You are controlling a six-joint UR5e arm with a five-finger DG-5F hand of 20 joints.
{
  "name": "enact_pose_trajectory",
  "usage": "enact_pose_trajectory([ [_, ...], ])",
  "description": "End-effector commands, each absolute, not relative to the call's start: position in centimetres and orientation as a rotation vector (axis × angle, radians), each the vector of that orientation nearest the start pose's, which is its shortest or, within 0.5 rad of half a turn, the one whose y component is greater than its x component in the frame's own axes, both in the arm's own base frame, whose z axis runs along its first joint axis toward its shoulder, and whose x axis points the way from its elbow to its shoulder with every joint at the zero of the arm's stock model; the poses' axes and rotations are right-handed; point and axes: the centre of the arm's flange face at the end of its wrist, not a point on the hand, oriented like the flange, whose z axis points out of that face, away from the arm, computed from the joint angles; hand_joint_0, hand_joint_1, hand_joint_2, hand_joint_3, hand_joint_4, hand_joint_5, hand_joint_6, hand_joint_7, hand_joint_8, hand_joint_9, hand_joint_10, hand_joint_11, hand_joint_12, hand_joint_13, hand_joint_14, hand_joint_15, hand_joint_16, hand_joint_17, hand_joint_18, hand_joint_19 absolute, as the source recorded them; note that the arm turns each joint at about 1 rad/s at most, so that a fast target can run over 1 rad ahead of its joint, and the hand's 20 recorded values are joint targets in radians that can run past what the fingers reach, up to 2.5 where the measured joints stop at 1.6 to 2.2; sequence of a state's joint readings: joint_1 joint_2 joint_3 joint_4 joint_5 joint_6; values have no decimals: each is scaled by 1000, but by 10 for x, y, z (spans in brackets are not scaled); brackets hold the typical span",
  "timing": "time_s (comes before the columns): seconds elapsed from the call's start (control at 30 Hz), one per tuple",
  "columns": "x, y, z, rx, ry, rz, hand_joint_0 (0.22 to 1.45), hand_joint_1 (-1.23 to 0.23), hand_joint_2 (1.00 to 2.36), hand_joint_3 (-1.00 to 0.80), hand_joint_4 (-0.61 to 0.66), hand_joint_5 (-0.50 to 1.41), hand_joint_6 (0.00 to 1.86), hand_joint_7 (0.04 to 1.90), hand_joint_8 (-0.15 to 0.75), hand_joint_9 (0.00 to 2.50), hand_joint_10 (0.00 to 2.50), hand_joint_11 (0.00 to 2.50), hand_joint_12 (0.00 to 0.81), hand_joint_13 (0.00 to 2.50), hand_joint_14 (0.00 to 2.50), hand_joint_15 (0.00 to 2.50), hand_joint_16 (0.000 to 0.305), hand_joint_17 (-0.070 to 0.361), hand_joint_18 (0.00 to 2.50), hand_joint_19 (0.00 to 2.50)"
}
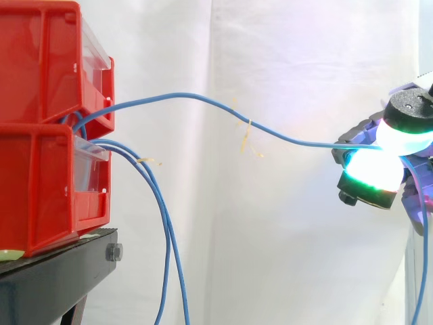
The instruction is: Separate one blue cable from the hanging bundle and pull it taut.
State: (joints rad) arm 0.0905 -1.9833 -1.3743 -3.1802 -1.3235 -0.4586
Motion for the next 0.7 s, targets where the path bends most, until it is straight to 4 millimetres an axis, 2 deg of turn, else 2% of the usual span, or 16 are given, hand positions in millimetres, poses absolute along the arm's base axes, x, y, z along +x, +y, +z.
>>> enact_pose_trajectory([
  [0.0,634,-101,347,1059,1524,625,768,-782,1016,-214,-16,149,505,1287,55,1906,17,372,181,1319,15,390,43,96,906,590],
  [0.67,634,-101,347,1059,1523,624,765,-781,1016,-213,-14,148,505,1287,53,1905,17,370,184,1318,15,381,43,96,906,589],
])
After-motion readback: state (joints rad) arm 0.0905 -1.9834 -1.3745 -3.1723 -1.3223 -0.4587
